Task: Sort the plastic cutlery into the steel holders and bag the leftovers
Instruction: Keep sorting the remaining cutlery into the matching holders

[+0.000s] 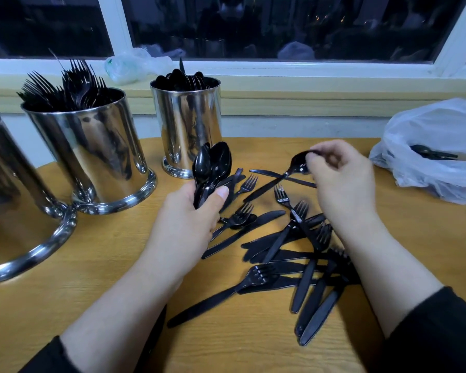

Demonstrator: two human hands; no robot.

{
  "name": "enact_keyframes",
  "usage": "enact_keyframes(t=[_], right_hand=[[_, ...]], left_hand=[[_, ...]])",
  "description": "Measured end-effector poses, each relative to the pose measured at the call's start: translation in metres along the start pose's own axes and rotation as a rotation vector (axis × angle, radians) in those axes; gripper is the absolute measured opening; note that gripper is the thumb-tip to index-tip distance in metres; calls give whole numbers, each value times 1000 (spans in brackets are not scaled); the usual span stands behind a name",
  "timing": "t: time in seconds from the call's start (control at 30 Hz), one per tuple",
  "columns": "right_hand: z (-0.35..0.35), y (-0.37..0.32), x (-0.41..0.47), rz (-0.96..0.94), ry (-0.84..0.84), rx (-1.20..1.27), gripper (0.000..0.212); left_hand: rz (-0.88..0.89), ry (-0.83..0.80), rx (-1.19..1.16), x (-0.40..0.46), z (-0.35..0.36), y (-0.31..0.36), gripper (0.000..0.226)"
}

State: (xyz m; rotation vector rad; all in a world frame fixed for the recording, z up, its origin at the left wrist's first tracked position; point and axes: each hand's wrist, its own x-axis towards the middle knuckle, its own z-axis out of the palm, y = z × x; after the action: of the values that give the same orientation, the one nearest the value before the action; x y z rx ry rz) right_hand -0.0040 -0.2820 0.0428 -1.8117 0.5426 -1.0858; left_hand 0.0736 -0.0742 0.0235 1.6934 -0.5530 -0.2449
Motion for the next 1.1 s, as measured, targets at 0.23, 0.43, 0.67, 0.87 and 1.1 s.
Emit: enact_keyframes(t=[0.23, 0.43, 0.67, 0.87, 1.1], right_hand=[[-2, -18, -6, -102, -37, 332, 17], [19, -28, -31, -85, -347, 316, 17], [26, -29, -36, -78, -357, 294, 14], [25, -29, -39, -41, -471, 313, 36], [23, -31, -40, 45, -653, 403, 51]], left_hand=[[63, -3, 13, -1, 0, 3, 23], [-61, -204, -209, -9, 7, 9, 16], [-80, -303, -355, -10, 6, 8, 29], [-123, -420, -384, -10, 3, 8, 15], [-186, -504, -362, -9, 2, 9, 13]])
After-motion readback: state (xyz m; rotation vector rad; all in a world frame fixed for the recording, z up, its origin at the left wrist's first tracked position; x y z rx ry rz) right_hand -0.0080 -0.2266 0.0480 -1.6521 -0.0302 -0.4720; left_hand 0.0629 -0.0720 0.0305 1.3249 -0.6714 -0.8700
